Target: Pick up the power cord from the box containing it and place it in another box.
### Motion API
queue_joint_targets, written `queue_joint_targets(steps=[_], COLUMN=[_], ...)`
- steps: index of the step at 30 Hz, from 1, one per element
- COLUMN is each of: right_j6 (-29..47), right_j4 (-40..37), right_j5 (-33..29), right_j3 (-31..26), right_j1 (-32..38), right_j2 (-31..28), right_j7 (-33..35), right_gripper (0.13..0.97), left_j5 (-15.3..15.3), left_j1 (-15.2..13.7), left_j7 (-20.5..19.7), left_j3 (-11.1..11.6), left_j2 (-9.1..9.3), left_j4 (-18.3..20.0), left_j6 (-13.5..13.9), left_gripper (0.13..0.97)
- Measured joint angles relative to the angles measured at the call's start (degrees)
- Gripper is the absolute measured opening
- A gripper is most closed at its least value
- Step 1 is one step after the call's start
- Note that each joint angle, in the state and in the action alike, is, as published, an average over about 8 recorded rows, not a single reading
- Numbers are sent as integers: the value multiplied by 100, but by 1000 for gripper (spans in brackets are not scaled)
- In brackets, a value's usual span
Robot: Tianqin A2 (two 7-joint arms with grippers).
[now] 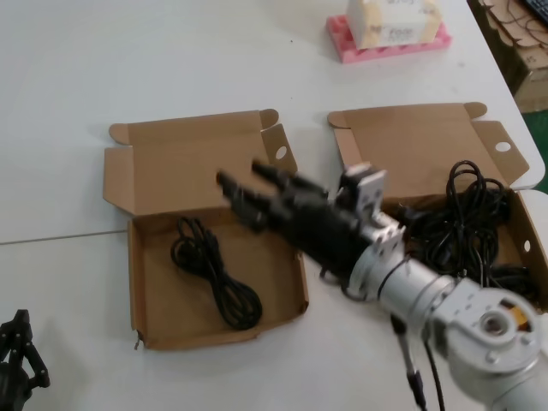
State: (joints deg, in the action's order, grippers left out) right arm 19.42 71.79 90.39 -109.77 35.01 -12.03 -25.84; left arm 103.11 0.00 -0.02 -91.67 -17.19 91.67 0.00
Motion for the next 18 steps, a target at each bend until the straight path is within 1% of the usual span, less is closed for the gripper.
queue_joint_targets(steps=[7,10,11,14,18], right_j6=[501,662,687,681,551], right_j4=[736,992,1047,1125,1123], right_j5=[120,162,173,202,241], right_j3=[1082,1443,1517,1607,1565], right_j1=[-22,-60,-74,-137,-247], right_j2=[290,402,423,436,382], right_j7=[0,0,0,0,0], right_gripper=[493,493,493,571,676], left_j5=[0,0,0,0,0], left_j1=[0,0,0,0,0], left_j7=[0,0,0,0,0], left_j3=[0,0,0,0,0], left_j2=[0,0,0,0,0], left_j4=[0,0,0,0,0], left_j6=[0,0,0,0,0], left_gripper=[167,174,177,181,222])
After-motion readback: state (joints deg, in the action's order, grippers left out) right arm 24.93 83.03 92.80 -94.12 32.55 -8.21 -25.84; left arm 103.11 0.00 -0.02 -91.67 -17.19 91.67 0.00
